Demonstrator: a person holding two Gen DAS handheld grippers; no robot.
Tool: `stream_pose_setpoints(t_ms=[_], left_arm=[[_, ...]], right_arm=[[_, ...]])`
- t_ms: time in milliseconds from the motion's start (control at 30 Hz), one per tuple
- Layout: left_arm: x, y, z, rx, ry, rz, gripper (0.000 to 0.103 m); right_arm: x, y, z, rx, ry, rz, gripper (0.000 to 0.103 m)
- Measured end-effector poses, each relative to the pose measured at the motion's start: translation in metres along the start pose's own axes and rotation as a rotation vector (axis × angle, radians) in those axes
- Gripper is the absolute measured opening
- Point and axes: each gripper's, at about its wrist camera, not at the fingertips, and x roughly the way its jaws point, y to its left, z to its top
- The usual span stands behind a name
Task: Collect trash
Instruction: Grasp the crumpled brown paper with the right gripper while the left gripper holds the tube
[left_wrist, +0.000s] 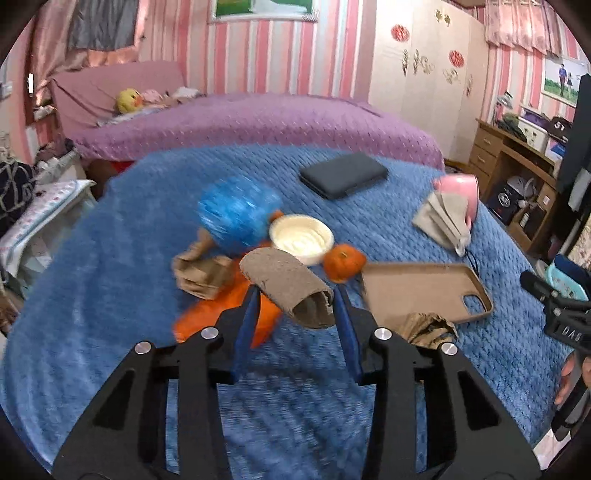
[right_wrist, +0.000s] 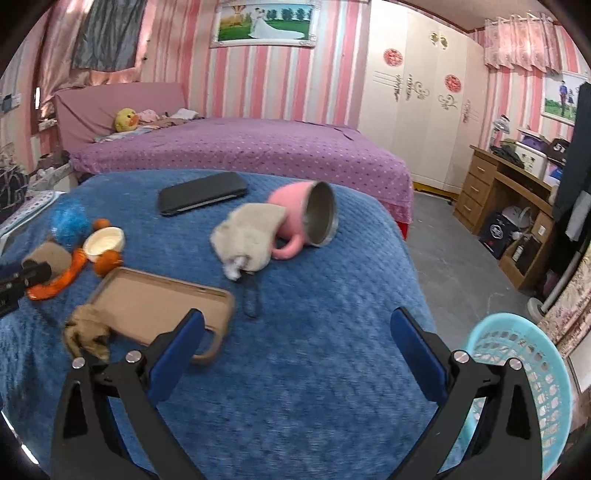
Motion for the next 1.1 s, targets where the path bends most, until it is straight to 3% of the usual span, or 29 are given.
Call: stream_pose_setpoints(t_ms=[267,833,1100], left_arm=[[-0.011,0.035,-0.008,-0.001,-0.008,0.083,0.039],[-0.005,0.094,-0.022,-0.043,-0.012,0.112,0.039],[-0.008,0.094,-0.02,-0.044,-0.02,0.108,0.039]], right_arm=[[-0.009,0.06,0.002,-0.062,-0.024,0.094,0.098],[0.006,0.127,-0.013,-0.096,0.069,0.182,0.097],[0.012,0.138,-0.019,-0.136,0.107,0.255,0.043]])
